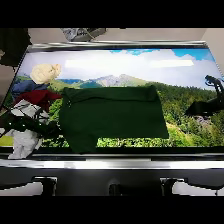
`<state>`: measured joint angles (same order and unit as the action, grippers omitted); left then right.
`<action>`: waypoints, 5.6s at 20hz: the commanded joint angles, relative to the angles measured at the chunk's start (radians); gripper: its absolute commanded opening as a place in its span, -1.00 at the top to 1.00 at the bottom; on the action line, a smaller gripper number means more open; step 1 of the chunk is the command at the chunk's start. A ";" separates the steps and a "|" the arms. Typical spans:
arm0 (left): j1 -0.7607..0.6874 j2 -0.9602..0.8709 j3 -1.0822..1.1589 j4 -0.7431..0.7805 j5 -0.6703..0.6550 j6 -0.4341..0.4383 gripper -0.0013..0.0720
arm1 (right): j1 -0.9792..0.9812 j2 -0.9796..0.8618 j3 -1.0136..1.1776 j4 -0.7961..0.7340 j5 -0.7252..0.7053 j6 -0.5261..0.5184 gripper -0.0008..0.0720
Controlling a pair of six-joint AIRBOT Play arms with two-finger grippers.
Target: Fold the shirts.
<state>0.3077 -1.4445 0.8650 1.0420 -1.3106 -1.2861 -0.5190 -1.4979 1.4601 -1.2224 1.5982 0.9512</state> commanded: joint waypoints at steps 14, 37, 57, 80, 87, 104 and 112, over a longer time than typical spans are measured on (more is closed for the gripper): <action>-0.070 -0.004 -0.043 -0.048 0.151 0.013 0.88 | 0.078 -0.015 -0.484 0.089 -0.248 -0.056 -0.75; -0.085 0.520 1.258 -0.056 0.291 -0.053 0.89 | 0.082 0.679 0.467 0.048 -0.578 -0.135 0.84; -0.120 0.247 1.005 0.032 -0.141 -0.114 0.89 | 0.087 0.323 0.416 0.017 0.116 -0.012 0.85; -0.165 -0.377 0.960 0.075 -0.058 -0.015 0.89 | 0.373 -0.241 0.236 -0.232 -0.344 0.076 0.84; -0.197 -0.382 0.806 0.172 -0.295 -0.088 0.89 | 0.373 -0.312 0.217 -0.242 -0.039 0.052 0.84; -0.114 -0.030 0.254 0.103 -0.193 -0.068 -0.28 | 0.182 -0.083 0.081 -0.154 0.189 0.040 -0.33; -0.118 0.284 -0.365 -0.079 0.058 0.060 -0.24 | 0.175 0.027 -0.060 -0.154 0.158 0.027 -0.33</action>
<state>0.1886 -1.2270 0.6430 1.0344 -1.3384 -1.2629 -0.3386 -1.4967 1.4239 -1.3788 1.7550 0.9833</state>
